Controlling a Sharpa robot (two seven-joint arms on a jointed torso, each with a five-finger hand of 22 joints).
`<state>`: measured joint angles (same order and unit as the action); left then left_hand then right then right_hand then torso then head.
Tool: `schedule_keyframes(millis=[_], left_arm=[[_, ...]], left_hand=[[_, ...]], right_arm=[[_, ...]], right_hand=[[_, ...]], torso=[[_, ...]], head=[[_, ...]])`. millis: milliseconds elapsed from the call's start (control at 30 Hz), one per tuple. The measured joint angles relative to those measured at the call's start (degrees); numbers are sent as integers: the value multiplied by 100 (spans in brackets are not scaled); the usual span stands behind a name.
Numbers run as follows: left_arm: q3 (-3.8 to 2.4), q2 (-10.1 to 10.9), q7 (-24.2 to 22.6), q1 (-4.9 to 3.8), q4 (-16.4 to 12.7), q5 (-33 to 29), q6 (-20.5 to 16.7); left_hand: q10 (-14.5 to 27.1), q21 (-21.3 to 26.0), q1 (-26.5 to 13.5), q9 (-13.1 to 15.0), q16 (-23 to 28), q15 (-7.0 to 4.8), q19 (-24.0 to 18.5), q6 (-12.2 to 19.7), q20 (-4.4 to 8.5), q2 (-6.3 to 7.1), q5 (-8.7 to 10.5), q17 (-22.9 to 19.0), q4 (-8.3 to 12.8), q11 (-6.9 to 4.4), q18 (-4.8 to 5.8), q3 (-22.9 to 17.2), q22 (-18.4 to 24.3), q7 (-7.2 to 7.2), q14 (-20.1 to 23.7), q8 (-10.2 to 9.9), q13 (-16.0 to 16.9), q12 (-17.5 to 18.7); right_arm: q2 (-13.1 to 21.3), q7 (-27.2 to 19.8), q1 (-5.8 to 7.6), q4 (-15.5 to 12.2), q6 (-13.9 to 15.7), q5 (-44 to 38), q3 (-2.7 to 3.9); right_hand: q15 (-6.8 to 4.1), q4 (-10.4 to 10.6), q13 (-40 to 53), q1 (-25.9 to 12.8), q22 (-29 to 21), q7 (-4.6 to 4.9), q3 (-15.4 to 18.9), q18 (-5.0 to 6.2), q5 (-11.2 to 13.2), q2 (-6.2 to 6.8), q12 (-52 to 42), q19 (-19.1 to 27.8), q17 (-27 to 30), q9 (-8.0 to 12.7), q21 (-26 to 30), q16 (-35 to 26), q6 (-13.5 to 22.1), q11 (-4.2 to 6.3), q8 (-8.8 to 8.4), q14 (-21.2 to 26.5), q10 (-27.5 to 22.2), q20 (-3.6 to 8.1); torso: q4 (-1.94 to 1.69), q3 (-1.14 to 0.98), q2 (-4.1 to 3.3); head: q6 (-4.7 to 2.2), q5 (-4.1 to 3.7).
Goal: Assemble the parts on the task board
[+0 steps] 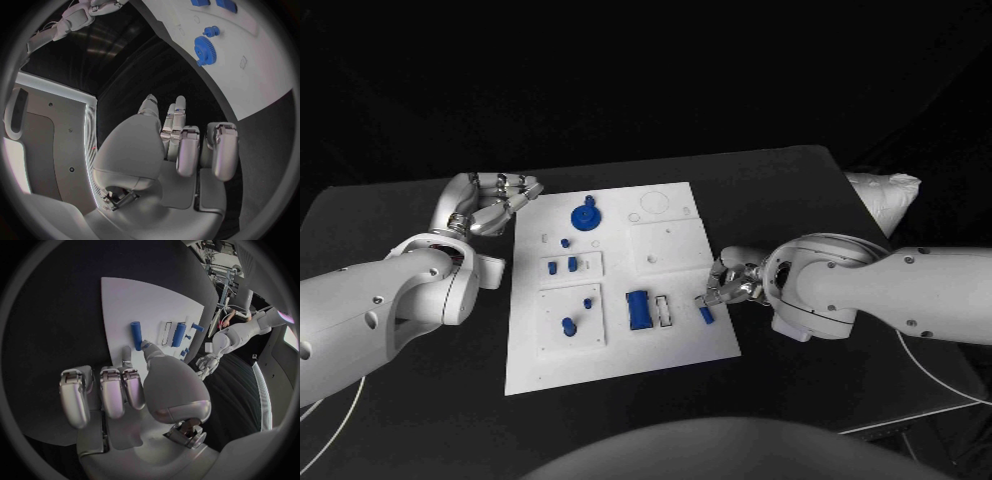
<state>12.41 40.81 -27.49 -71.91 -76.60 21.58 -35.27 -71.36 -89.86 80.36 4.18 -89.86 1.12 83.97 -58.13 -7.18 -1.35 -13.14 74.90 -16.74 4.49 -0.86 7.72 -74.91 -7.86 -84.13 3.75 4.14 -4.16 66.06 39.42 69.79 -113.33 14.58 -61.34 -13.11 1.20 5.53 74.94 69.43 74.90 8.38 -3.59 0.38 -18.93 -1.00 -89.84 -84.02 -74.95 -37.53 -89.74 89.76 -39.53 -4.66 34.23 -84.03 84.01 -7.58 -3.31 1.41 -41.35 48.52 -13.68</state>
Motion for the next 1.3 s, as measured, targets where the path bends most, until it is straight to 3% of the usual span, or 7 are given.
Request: schedule_keyframes(millis=[400, 800, 1067, 1300], left_arm=[[0, 9, 3, 2, 2, 1, 6], [0, 9, 5, 4, 3, 3, 14], [0, 16, 6, 5, -2, 4, 17], [0, 19, 8, 5, -2, 5, 18]], left_hand=[[0, 0, 0, 0, 0, 0, 0, 0, 0, 0, 0, 0, 0, 0, 1, 0, 0, 0, 0, 0, 0, 0], [0, 0, 0, 0, 0, 0, 0, 0, 0, 0, 0, 5, 0, 0, 0, 0, 0, 0, 0, 0, 0, 0], [0, 0, 0, 0, 0, 0, 0, 0, 0, 0, 0, 4, 0, 0, 1, 0, 0, 0, 0, 0, 0, 0], [0, 0, 0, 0, 0, 0, 0, 0, 0, 0, 0, 4, 0, 0, 0, 0, 0, 0, 0, 0, 0, 0]], right_arm=[[-40, 1, -16, -84, -208, -325, -4], [-80, 6, -26, -128, -420, -624, -1], [-124, 2, -38, -160, -612, -892, 1], [-137, -13, -95, -200, -722, -1156, 9]], right_hand=[[0, -64, 0, -45, 4, -41, 1, 0, 177, 143, 0, 0, 1, 0, 0, 0, 40, 0, 46, 0, 0, 0], [1, -89, 0, -57, 4, -42, -25, 0, 177, 156, 0, 1, 2, 0, 0, 0, 39, 0, 90, 0, 0, 0], [1, -238, 0, 58, 3, -38, -142, 0, 129, 271, 0, 1, 2, -5, 0, 0, 42, 0, 82, 0, 0, -1], [1, -366, 0, 157, 3, -8, -270, 0, -21, 323, 0, 1, 3, -510, 0, 0, 71, 0, 80, 1, 0, -1]], torso=[[-1, -2, 0], [-1, 0, -1], [-2, 1, -2], [-1, 0, -2]], head=[[-15, 3], [-3, -7], [4, -8], [7, -10]])
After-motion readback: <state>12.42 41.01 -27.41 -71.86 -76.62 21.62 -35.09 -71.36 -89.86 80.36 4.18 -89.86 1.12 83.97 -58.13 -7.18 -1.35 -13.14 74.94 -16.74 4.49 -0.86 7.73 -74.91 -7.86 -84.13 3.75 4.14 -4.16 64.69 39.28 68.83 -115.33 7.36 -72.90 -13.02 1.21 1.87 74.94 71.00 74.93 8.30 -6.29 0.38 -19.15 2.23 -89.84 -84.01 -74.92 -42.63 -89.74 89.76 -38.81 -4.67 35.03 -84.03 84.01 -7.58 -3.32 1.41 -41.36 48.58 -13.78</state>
